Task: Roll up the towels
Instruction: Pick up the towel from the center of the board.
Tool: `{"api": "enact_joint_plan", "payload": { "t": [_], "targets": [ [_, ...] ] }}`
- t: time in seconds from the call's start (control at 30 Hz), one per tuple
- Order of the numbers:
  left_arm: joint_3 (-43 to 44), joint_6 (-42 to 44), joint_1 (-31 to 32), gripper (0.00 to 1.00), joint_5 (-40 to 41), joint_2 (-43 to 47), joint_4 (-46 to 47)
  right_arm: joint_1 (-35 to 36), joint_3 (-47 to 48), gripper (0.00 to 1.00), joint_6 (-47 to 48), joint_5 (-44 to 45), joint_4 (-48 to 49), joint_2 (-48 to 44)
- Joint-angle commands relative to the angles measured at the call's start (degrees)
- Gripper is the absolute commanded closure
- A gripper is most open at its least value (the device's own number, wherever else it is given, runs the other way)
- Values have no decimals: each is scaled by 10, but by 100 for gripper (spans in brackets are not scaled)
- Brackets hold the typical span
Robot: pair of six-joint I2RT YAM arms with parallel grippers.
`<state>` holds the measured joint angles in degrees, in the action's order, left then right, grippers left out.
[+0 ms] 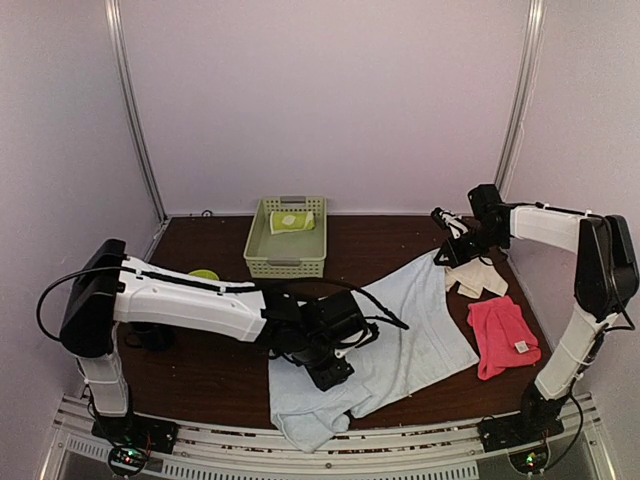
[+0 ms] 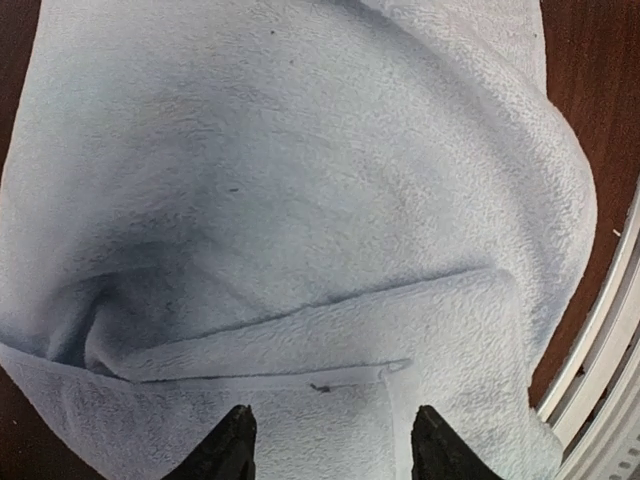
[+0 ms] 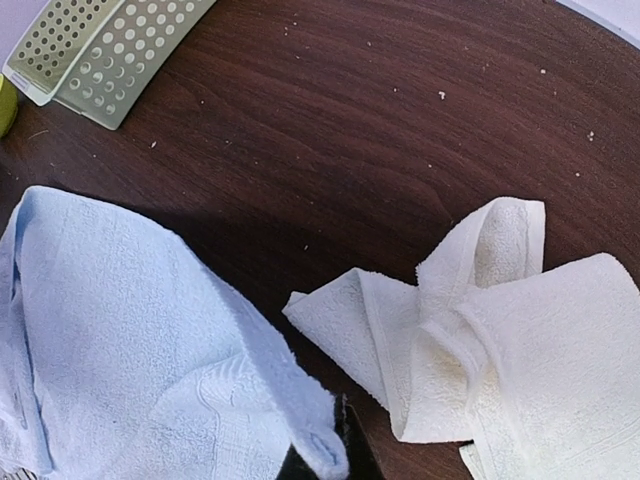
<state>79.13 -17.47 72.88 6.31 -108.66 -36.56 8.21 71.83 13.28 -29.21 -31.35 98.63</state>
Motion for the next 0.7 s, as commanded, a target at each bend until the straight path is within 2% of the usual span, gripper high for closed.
{"api": "enact_joint_plan", "payload": {
  "t": [0.0, 0.2, 0.3, 0.33, 0.47, 0.67],
  "targets": [
    [60, -35, 21, 47, 43, -36, -15, -4, -10, 100, 5, -8, 14, -7],
    [81, -37, 26, 48, 36, -64, -20, -4, -13, 100, 8, -12, 14, -10],
    [94, -37, 32, 62, 44, -78, -34, -3, -13, 100, 10, -11, 15, -12],
    [99, -40, 36, 63, 54, -85, -42, -4, -13, 100, 11, -11, 14, -12],
    [116, -47, 53, 56, 77, -97, -69, -4, -13, 100, 12, -9, 15, -12],
    [132, -61, 62, 57, 106, -121, -105, -4, -13, 100, 13, -11, 13, -9]
  ]
}}
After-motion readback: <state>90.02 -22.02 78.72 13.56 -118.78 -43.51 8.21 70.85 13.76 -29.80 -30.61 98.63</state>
